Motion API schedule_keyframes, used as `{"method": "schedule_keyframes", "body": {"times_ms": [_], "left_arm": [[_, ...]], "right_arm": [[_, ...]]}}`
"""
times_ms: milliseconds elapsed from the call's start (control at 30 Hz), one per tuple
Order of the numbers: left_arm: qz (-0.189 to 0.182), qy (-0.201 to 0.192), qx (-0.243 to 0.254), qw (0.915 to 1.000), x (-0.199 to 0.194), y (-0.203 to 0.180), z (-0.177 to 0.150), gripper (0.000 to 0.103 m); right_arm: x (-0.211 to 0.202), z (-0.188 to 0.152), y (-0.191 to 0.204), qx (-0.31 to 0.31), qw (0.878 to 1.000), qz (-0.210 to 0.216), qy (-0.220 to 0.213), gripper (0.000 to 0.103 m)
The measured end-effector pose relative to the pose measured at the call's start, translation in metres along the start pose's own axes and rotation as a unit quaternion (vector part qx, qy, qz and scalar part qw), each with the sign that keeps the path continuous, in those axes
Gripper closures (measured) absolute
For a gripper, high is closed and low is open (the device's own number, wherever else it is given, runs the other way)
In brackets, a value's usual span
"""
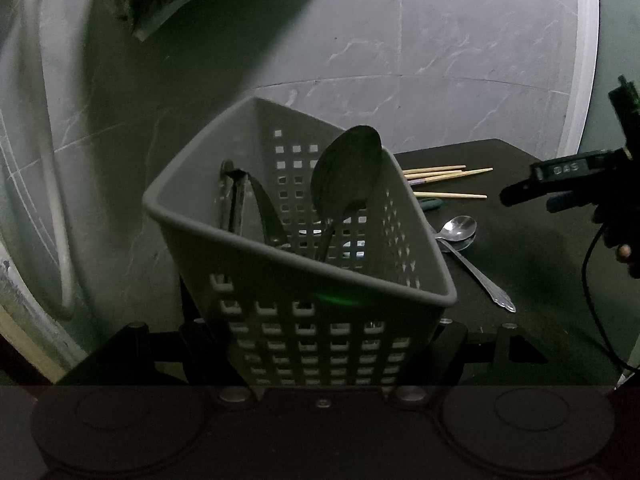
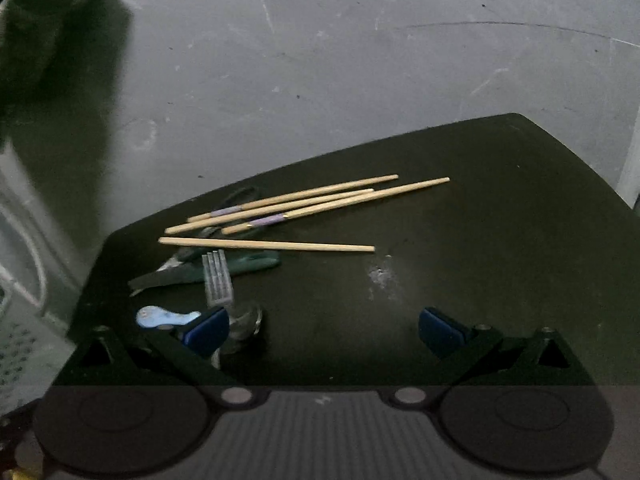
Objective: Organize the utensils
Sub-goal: 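Move the right gripper back over the utensil pile, then grasp the blue-handled spoon from the pile with the right gripper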
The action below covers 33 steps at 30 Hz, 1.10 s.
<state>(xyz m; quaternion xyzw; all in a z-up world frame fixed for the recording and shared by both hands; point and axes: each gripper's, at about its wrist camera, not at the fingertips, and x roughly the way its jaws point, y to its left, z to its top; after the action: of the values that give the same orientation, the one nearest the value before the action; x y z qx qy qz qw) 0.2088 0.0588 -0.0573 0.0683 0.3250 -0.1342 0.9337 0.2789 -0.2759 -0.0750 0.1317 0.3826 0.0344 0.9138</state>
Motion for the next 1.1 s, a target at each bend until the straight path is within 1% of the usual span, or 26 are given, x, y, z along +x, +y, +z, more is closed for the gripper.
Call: {"method": "schedule_keyframes", "body": {"times_ms": [100, 200, 267, 333, 367, 433, 533, 733, 800, 933, 1033, 1100], "left_arm": [[0.001, 0.001, -0.001, 1.0000, 0.001, -0.001, 0.000, 0.026], [0.002, 0.002, 0.000, 1.0000, 0.001, -0.001, 0.001, 0.026], [0.003, 0.003, 0.000, 1.0000, 0.001, -0.002, 0.001, 0.026], [0.004, 0.003, -0.001, 1.0000, 0.001, -0.002, 0.001, 0.026], [0.005, 0.003, -0.001, 1.0000, 0.001, -0.002, 0.001, 0.026], [0.005, 0.003, -0.002, 1.0000, 0.001, -0.003, 0.001, 0.026], [0.006, 0.003, -0.003, 1.0000, 0.001, -0.003, 0.001, 0.026], [0.007, 0.003, -0.003, 1.0000, 0.001, -0.003, 0.001, 0.026], [0.007, 0.003, -0.003, 1.0000, 0.001, -0.003, 0.001, 0.026], [0.006, 0.003, -0.003, 1.0000, 0.001, -0.003, 0.001, 0.026], [0.006, 0.003, -0.003, 1.0000, 0.001, -0.003, 0.001, 0.026], [0.006, 0.003, -0.003, 1.0000, 0.001, -0.003, 0.001, 0.026]], "right_arm": [[0.012, 0.002, 0.008, -0.008, 1.000, 0.013, 0.001, 0.000], [0.025, 0.001, 0.020, -0.043, 0.999, 0.017, 0.013, 0.000], [0.033, -0.002, 0.030, -0.075, 0.997, 0.008, 0.020, 0.000], [0.038, -0.007, 0.041, -0.122, 0.992, -0.021, 0.016, 0.000], [0.038, -0.010, 0.045, -0.139, 0.990, -0.026, 0.014, 0.000], [0.040, -0.013, 0.048, -0.151, 0.988, -0.030, 0.009, 0.000], [0.043, -0.015, 0.049, -0.153, 0.988, -0.026, 0.007, 0.001], [0.047, -0.015, 0.050, -0.159, 0.987, -0.034, 0.003, 0.009], [0.048, -0.014, 0.051, -0.160, 0.986, -0.039, -0.001, 0.013], [0.051, -0.009, 0.049, -0.155, 0.987, -0.034, -0.004, 0.020], [0.053, -0.006, 0.048, -0.154, 0.988, -0.022, -0.002, 0.028], [0.054, -0.004, 0.048, -0.153, 0.988, -0.012, -0.001, 0.036]]}}
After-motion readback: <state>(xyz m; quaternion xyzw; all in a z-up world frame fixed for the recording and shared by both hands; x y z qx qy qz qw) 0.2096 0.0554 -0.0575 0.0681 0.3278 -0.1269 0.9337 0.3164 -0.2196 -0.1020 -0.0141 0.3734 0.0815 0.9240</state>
